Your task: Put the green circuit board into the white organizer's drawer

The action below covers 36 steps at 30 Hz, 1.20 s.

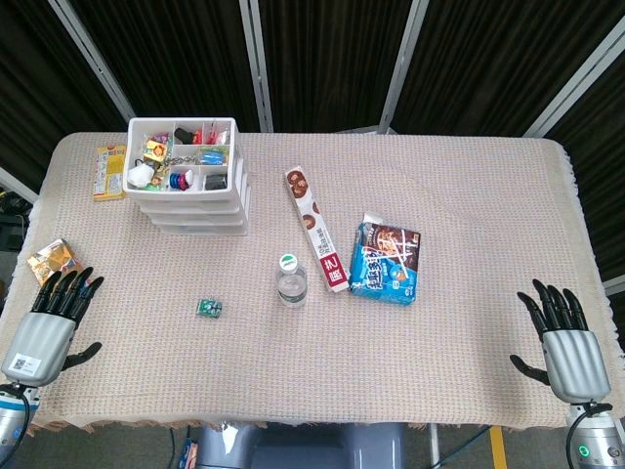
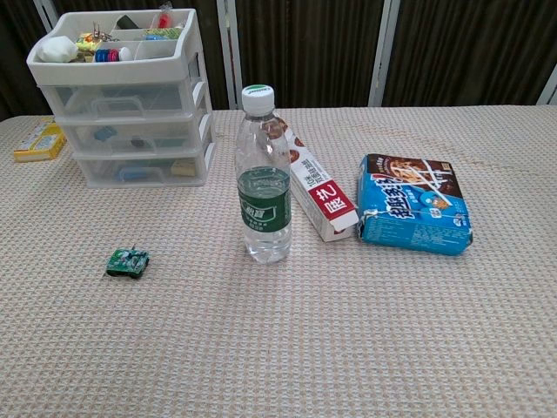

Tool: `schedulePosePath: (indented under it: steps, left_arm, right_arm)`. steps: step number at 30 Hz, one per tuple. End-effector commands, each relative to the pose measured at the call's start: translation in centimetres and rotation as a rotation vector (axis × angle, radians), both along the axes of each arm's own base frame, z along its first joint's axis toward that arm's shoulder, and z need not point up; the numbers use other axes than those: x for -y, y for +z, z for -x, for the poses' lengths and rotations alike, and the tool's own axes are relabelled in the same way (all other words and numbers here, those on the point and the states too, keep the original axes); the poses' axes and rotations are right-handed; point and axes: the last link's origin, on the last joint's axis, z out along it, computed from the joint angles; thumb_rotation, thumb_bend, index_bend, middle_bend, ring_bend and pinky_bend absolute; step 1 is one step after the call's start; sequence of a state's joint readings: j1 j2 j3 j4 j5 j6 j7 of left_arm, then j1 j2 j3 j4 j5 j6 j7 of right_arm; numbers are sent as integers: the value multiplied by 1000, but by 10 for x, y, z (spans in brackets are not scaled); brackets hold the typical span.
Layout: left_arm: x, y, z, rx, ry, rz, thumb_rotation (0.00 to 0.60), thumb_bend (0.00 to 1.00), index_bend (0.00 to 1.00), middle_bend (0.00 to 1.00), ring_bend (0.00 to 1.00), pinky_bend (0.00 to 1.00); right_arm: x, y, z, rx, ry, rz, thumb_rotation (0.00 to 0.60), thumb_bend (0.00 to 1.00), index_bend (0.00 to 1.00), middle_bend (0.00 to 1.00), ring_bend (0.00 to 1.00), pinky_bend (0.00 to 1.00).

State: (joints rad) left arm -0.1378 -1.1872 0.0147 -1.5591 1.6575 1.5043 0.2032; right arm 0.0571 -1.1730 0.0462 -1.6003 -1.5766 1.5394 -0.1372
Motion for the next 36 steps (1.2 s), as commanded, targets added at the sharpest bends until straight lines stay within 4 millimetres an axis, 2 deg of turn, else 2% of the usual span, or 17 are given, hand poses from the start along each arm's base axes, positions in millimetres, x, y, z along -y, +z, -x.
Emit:
schedulePosePath:
  steps: [1, 17, 20, 23, 24, 25, 26, 28, 31, 36]
  left_arm:
    - [0, 0, 0, 1, 0, 1, 600, 113, 0, 0, 0, 0]
    - [0, -1, 0, 15, 8, 7, 600, 126, 0, 0, 0, 0]
    - [-1, -2, -1, 25, 7, 13, 600, 189, 0, 0, 0, 0]
    - [-2, -7, -5, 58, 16, 38, 600, 327, 0, 0, 0, 9]
    - [-3, -7, -7, 70, 17, 43, 600, 412, 0, 24, 10, 45]
    - [-5, -8, -9, 79, 14, 40, 600, 496, 0, 101, 70, 119]
    - [-8, -8, -12, 93, 7, 34, 600, 535, 0, 182, 139, 185]
    - [-14, -10, -19, 131, -12, 19, 600, 614, 0, 465, 391, 362]
    - [-27, -19, -29, 227, 9, 52, 600, 686, 0, 690, 587, 475]
    - [-54, -40, -46, 402, 128, 148, 600, 744, 0, 838, 743, 566]
  right_arm:
    - [0, 0, 0, 0, -1, -1, 600, 17, 130, 0, 0, 0]
    - [0, -1, 0, -3, -2, 2, 600, 17, 130, 0, 0, 0]
    - [0, -1, 1, -3, -8, 3, 600, 16, 130, 0, 0, 0]
    - [0, 0, 1, 2, -9, 2, 600, 17, 130, 0, 0, 0]
    - [0, 0, 1, 3, -6, 1, 600, 17, 130, 0, 0, 0]
    - [0, 0, 1, 3, -4, 0, 600, 17, 130, 0, 0, 0]
    - [0, 0, 0, 3, -1, -1, 600, 17, 130, 0, 0, 0]
    - [0, -1, 0, 1, 1, -3, 600, 18, 130, 0, 0, 0]
    - [-1, -1, 0, 0, 2, -3, 600, 17, 130, 0, 0, 0]
    - [-1, 0, 0, 2, 0, -2, 600, 17, 130, 0, 0, 0]
